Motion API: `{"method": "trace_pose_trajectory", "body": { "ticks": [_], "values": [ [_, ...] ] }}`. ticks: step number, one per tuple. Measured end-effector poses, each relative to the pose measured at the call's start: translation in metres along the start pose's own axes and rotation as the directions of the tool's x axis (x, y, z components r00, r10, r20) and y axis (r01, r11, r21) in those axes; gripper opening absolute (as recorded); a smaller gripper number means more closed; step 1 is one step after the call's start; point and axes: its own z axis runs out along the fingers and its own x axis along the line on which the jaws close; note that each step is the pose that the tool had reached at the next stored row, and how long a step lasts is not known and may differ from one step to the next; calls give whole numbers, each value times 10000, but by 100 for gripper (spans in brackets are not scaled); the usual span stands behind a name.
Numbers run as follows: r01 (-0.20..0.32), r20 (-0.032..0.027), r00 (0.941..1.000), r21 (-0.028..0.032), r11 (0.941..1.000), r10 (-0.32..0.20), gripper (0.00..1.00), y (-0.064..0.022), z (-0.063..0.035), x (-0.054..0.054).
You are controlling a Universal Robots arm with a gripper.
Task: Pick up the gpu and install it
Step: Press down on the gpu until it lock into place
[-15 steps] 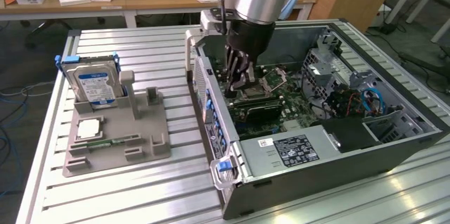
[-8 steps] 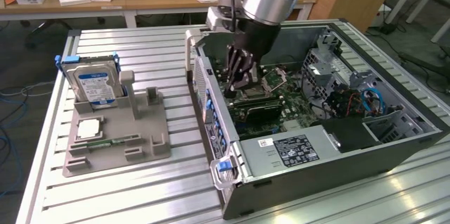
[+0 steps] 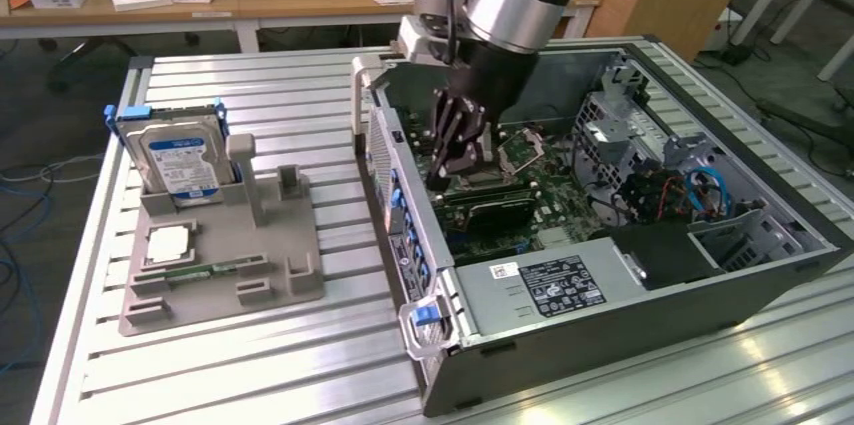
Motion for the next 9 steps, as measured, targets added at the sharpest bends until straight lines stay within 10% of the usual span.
{"method": "trace_pose_trajectory", "body": {
  "ticks": [3,7,9],
  "values": [
    [6,-1,10000,-94,10000,-6,10,-2,3,8],
    [47,-19,10000,-720,9974,-48,10,-35,-2,15],
    [56,-22,10000,-855,9963,-58,10,-41,13,21]
  ]
}}
